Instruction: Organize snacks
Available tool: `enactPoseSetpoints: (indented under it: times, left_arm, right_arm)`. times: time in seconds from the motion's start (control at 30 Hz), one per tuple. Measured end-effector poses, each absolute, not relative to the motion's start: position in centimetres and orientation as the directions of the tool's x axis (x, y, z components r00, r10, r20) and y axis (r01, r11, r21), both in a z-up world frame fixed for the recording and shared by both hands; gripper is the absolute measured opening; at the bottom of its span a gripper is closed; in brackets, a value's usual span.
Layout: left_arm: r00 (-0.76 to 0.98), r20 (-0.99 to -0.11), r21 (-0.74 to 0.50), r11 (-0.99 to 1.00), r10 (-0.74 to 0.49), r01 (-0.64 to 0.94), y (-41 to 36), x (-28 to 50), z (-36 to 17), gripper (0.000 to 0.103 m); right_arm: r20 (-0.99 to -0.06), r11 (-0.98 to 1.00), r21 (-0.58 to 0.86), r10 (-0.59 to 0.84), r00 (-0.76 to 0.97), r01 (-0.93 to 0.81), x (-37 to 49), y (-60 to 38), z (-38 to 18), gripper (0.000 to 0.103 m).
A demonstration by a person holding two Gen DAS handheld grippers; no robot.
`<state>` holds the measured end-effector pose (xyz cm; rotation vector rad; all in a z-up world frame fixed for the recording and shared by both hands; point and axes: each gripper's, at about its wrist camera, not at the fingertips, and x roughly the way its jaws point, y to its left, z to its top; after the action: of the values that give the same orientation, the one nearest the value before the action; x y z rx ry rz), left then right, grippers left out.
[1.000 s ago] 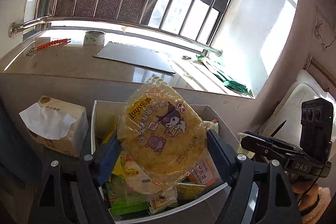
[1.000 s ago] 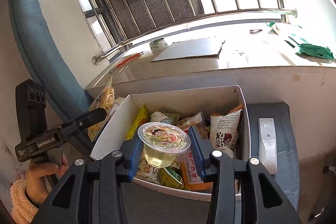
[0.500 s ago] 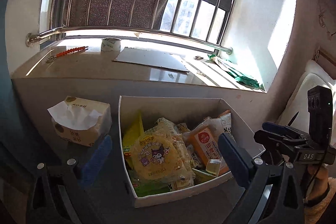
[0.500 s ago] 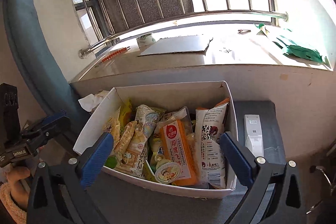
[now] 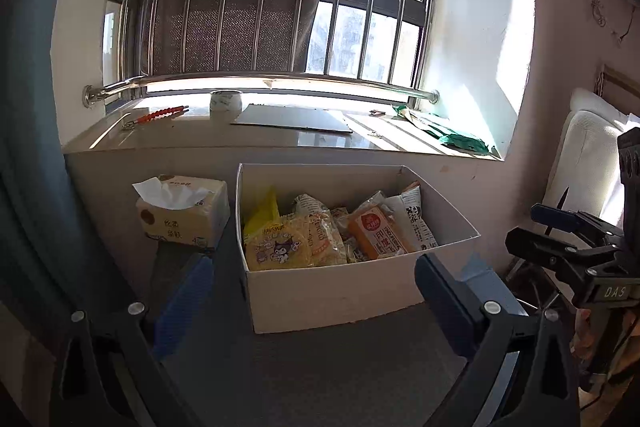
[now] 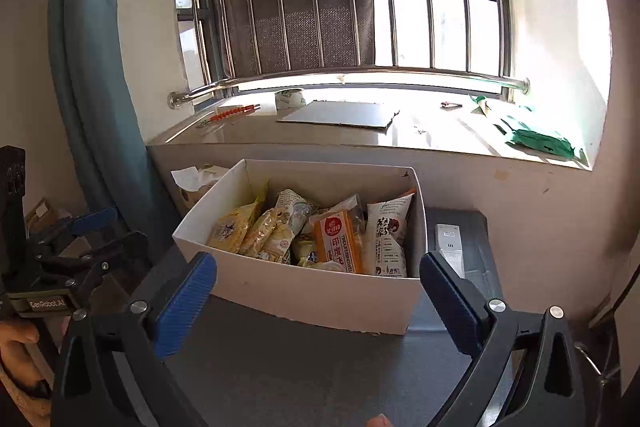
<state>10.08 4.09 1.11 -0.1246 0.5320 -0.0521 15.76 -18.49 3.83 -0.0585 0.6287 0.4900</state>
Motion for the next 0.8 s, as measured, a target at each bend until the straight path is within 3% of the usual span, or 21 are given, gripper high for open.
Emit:
enactPoseSetpoints:
  times: [0.17, 0.43, 0.57, 0.8]
  left_arm:
    - [0.869, -0.484, -0.143, 0.989, -0.101, 0.035, 2.5, 5.3, 1.2, 0.103]
    - [0.848, -0.529, -0.095, 0.995, -0.042, -0.01, -0.8, -0.8, 0.9, 0.103]
    - [0.844, -0.535, -0.045, 0.999, -0.03, 0.007, -2.3, -2.6, 0.9, 0.103]
    - [0.845, -0.531, -0.079, 0.997, -0.063, 0.025, -2.7, -2.8, 1.3, 0.103]
  right_arm:
    - [-0.553, 0.851, 0.141, 0.491, 0.673, -0.505, 10.9, -20.2, 3.2, 0.103]
    - [-0.582, 0.868, 0.111, 0.451, 0.676, -0.483, 4.9, -21.4, 1.5, 0.103]
    - [-0.579, 0.836, 0.215, 0.525, 0.624, -0.504, 4.0, -22.6, 1.2, 0.103]
    - [-0.555, 0.838, 0.224, 0.53, 0.642, -0.498, 3.9, -22.8, 1.9, 0.103]
